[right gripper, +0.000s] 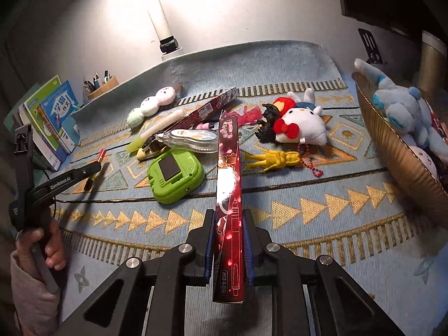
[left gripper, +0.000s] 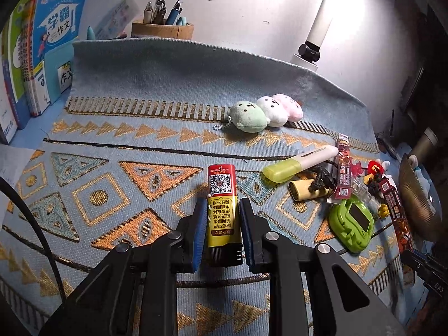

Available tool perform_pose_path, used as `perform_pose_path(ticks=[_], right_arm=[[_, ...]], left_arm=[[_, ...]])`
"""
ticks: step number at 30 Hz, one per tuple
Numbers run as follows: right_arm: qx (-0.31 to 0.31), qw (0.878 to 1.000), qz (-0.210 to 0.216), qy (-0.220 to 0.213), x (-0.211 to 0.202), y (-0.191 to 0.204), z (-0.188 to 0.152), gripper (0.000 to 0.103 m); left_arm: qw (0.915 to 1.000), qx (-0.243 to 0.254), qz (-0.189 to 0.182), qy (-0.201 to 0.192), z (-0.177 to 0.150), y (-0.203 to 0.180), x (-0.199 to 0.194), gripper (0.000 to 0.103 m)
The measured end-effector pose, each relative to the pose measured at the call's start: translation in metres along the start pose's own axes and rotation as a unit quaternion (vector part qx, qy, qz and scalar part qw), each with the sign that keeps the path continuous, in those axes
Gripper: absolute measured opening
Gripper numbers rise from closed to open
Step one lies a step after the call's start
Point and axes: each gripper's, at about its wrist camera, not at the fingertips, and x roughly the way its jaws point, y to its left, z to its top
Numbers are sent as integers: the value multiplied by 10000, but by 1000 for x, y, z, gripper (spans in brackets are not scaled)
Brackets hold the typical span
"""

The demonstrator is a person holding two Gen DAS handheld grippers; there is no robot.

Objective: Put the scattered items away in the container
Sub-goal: 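Carry both boxes over the gold basket, open both tools, and withdraw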

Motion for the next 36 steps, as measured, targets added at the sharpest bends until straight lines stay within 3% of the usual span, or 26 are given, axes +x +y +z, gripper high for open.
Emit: perform_pose_path(ticks=[4,10,16,20,26,30,32,33,35,36], right_arm=[[353,9988,344,20,-30,-17,-23,17],[644,9961,187,-569,-94,-47,-21,17],[1353,9790,-396,-1470,-163,-109,-8,17],[1946,9644,-707,-1647,-188,-163,4,17],[2249,9557,-1090,-1558,-186,-216,27,17],[2270,9580,-1130,-1340,-168,-234,39,17],[2285,9585,-1129,-1279,-158,-238,42,17],[2277,9593,-1088,-1267,-154,-241,43,18],[2368,9592,-1032,-1148,-148,-247,42,40],[2452,9579,-967,-1140,-148,-251,39,44]], left_arm=[[9994,308,37,-159,-3,-14,-5,20],[9940,803,-593,-448,-1,-73,-44,20],[9761,1290,-1639,-614,20,-168,-82,20],[9593,1501,-2327,-558,30,-239,-87,20],[9371,1917,-2918,-57,19,-344,-55,20],[9326,1975,-3018,151,7,-386,-26,21],[9328,1775,-3123,282,3,-395,-13,37],[9331,1614,-3180,467,2,-397,-5,39],[9293,1300,-3321,962,0,-397,10,41],[9248,1169,-3428,1161,-2,-395,15,41]])
